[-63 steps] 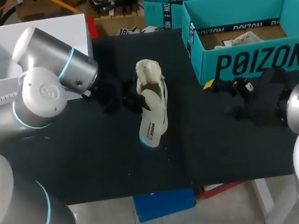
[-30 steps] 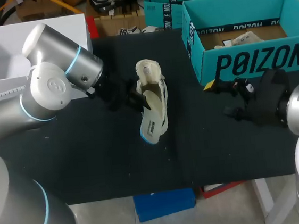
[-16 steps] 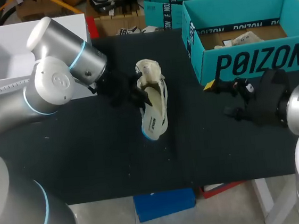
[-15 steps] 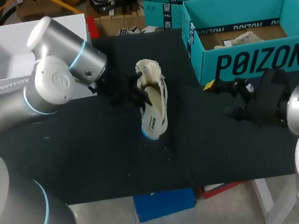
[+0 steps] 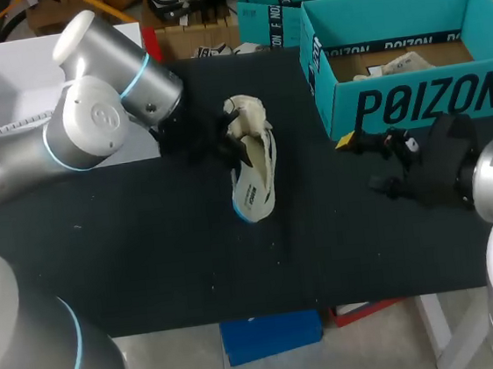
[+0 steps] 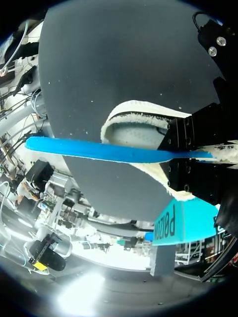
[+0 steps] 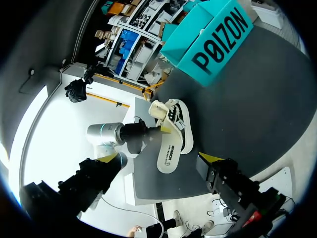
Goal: Take the shoe out of the shoebox, open the shoe tongue, remove and reinsert the insole, then place the shoe into the shoebox
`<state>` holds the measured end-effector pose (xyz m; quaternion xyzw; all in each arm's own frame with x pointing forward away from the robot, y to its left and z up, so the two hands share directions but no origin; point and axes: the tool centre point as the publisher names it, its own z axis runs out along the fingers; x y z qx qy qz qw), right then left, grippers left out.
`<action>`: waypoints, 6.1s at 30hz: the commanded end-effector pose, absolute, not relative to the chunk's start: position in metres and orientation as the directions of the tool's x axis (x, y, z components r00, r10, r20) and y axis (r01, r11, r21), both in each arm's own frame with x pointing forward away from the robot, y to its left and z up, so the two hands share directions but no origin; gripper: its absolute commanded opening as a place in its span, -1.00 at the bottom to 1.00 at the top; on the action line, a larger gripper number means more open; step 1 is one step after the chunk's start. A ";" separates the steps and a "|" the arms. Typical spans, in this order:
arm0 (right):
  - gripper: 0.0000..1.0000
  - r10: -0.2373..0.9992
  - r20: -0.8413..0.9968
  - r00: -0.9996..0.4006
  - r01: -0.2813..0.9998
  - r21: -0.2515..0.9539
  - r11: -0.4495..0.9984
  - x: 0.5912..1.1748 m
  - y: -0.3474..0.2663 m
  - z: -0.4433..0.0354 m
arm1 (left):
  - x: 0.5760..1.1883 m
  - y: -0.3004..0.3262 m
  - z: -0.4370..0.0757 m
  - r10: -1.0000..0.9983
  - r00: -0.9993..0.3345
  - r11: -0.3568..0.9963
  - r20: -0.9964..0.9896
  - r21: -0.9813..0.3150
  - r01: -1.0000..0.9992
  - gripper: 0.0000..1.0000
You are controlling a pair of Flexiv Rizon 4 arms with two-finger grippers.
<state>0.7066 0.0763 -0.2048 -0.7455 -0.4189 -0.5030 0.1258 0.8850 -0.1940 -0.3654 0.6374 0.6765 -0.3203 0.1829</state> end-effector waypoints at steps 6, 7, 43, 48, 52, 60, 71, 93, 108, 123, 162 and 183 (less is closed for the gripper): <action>1.00 0.450 0.884 0.124 0.870 0.121 -0.478 0.706 0.073 -0.211 | 0.883 -0.205 -0.355 0.738 -0.097 -0.061 -0.668 -0.209 0.976 -1.00; 1.00 0.450 0.884 0.124 0.870 0.121 -0.478 0.706 0.073 -0.211 | 0.882 -0.206 -0.355 0.735 -0.096 -0.063 -0.671 -0.209 0.976 -1.00; 1.00 0.450 0.884 0.124 0.870 0.121 -0.478 0.706 0.073 -0.211 | 0.842 -0.195 -0.373 0.658 -0.205 0.125 -0.725 -0.163 0.979 -1.00; 1.00 0.450 0.884 0.124 0.870 0.121 -0.478 0.706 0.073 -0.211 | 0.849 -0.191 -0.373 0.673 -0.211 0.162 -0.708 -0.138 0.977 -1.00; 1.00 0.450 0.884 0.124 0.870 0.121 -0.478 0.706 0.073 -0.211 | 0.856 -0.190 -0.372 0.675 -0.215 0.186 -0.706 -0.118 0.975 -1.00; 1.00 0.450 0.884 0.124 0.870 0.121 -0.478 0.706 0.073 -0.211 | 0.860 -0.187 -0.379 0.687 -0.237 0.207 -0.687 -0.127 0.970 -1.00; 1.00 0.450 0.884 0.124 0.870 0.121 -0.478 0.706 0.073 -0.211 | 0.848 -0.198 -0.359 0.626 -0.218 0.156 -0.748 -0.154 0.976 1.00; 1.00 0.450 0.884 0.124 0.870 0.121 -0.478 0.706 0.073 -0.211 | 0.824 -0.206 -0.348 0.647 -0.150 0.010 -0.748 -0.188 0.982 -1.00; 1.00 0.450 0.884 0.124 0.870 0.121 -0.478 0.706 0.073 -0.211 | 0.821 -0.207 -0.346 0.620 -0.154 -0.015 -0.769 -0.208 0.978 -1.00; 1.00 0.450 0.884 0.124 0.870 0.121 -0.478 0.706 0.073 -0.211 | 0.812 -0.204 -0.359 0.594 -0.206 0.020 -0.778 -0.242 0.970 -1.00; 1.00 0.450 0.884 0.124 0.870 0.121 -0.478 0.706 0.073 -0.211 | 0.857 -0.196 -0.371 0.622 -0.193 0.124 -0.759 -0.147 0.981 -1.00; 1.00 0.450 0.884 0.124 0.870 0.121 -0.478 0.706 0.073 -0.211 | 0.842 -0.200 -0.360 0.594 -0.210 0.114 -0.777 -0.177 0.978 1.00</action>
